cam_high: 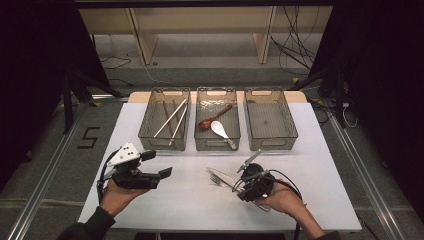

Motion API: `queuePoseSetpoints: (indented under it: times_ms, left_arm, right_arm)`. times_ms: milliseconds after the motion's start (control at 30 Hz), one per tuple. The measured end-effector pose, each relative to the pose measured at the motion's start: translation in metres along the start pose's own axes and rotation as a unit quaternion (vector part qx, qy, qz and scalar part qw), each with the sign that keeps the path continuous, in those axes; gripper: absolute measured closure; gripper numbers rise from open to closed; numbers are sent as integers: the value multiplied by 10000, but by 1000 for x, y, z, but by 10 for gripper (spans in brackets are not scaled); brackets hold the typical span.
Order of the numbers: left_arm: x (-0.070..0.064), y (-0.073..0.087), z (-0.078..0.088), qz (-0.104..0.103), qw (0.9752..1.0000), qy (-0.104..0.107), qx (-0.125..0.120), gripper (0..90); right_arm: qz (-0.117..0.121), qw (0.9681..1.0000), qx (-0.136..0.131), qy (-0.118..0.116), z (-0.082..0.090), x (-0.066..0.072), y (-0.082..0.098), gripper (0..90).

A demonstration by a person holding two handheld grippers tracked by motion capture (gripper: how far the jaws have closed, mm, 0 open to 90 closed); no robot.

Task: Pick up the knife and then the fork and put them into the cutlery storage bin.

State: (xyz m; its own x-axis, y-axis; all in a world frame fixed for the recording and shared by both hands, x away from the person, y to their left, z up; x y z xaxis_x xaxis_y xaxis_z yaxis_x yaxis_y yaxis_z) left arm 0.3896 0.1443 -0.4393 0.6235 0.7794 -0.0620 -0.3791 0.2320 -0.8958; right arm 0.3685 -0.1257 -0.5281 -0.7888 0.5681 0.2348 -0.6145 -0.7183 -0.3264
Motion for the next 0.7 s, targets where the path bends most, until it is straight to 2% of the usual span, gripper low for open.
queuePoseSetpoints:
  times_ms: [367, 700]
  left_arm:
    - [3, 1, 1, 18, 10000, 5, -5, 157]
    - [1, 1, 0, 2, 10000, 26, 21, 157]
  right_arm:
    - [37, 9990, 416, 164, -15, -5, 2, 695]
    - [155, 9981, 461, 366, -16, -7, 0, 760]
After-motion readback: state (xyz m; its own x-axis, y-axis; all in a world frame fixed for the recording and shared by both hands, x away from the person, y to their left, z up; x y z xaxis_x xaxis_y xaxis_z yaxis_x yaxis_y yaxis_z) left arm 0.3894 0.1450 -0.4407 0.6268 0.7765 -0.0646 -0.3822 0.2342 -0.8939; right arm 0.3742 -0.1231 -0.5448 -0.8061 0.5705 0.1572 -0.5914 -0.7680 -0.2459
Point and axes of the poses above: each handheld gripper's, and its own axes: z roughly backward along the jaws, y roughly out of its underside, x roughly to its left, the point moved 9 cm from there along -z, roughly forward along the jaws, and after that the axes turned 8 degrees about -y, right-handed, at the moved point
